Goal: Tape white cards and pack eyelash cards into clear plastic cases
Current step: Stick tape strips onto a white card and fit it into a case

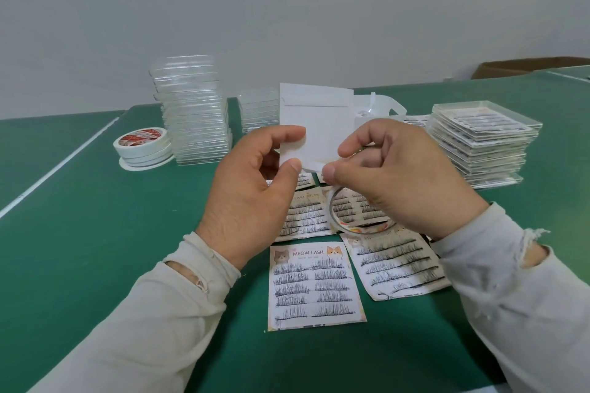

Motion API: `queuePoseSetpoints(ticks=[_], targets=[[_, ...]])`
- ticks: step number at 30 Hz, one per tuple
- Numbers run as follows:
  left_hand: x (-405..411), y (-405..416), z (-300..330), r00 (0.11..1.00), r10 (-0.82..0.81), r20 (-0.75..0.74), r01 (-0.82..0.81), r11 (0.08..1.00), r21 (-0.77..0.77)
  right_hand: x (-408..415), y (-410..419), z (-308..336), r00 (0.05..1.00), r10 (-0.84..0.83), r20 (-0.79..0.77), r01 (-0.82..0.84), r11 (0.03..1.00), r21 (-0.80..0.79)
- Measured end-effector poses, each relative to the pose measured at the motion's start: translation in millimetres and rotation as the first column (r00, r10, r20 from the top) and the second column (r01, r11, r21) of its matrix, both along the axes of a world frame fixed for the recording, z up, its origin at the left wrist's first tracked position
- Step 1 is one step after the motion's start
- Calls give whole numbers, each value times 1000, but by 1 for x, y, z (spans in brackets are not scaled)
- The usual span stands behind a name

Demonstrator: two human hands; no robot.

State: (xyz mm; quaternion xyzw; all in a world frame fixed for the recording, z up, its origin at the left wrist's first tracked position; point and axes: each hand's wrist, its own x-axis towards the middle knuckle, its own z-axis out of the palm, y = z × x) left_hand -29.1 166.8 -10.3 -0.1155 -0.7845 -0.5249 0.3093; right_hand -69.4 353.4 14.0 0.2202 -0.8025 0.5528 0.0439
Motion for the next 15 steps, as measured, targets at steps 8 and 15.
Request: queuePoseSetpoints(ticks=[8,15], targets=[[-2,0,0,999,-31,17,31,998,48,-2,2,1,983,-124,-136,149,971,187],[-2,-1,0,998,-64,16,63,996,56,-4,2,2,981,-162,-103,178,971,160]])
